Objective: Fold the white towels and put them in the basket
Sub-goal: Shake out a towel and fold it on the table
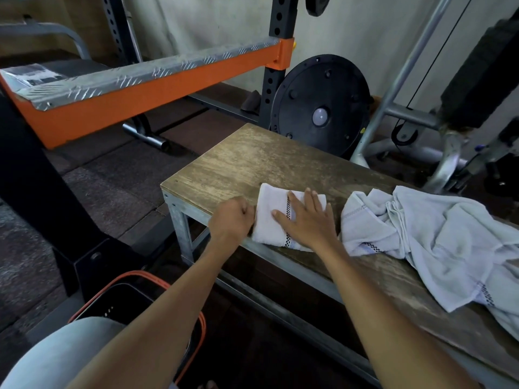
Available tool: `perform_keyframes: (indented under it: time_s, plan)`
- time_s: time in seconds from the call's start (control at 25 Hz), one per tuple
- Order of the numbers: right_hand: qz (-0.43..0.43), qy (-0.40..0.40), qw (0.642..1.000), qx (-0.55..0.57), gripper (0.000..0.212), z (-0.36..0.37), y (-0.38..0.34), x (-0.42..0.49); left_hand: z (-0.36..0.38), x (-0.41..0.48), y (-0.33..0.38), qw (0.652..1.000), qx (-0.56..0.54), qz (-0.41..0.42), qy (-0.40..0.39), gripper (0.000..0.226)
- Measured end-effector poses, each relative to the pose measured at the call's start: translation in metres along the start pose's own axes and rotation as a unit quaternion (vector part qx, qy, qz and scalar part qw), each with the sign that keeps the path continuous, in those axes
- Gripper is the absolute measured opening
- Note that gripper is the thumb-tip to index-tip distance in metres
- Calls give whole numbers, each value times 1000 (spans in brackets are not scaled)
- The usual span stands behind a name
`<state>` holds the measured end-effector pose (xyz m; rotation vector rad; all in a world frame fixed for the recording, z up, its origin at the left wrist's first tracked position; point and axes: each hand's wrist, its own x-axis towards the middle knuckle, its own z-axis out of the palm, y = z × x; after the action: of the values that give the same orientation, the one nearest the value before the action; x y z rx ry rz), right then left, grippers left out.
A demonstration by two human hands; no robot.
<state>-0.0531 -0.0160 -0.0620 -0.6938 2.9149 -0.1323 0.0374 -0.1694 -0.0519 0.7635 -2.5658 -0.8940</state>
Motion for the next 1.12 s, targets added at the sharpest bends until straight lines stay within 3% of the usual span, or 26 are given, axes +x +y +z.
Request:
perform_keyframes:
  time_s: [0.08,0.12,0.2,0.24,0.32,0.4,0.48,0.64,0.8,1.0,1.12]
  plan:
    - [-16,-45,991,129,71,-8,4,1,5,4,13,994,-20,98,42,14]
    - [-13,-30,970,242,64,-16,8,0,10,6,20,988,8,154,28,19]
    - [34,76,904,419,50,-31,22,-10,22,11,30,972,79,217,-43,37]
    - [67,126,886,441,44,-35,32,-20,29,14,34,966,101,226,-76,42]
    - [109,143,905,385,31,-37,49,-41,43,18,41,956,122,219,-152,50]
    - [110,95,962,231,31,-28,61,-52,52,19,40,950,129,183,-220,58]
    - [90,48,986,128,40,-21,65,-54,54,17,36,957,136,159,-202,61]
    - [72,82,969,222,30,-24,51,-50,53,11,33,962,161,162,-147,62]
    - [125,-12,973,195,39,-27,48,-46,53,11,35,960,168,161,-156,61]
    - [145,-48,948,278,35,-34,42,-45,53,12,33,955,182,169,-162,64]
    - [144,-88,952,256,39,-36,36,-48,47,19,27,951,192,178,-163,64]
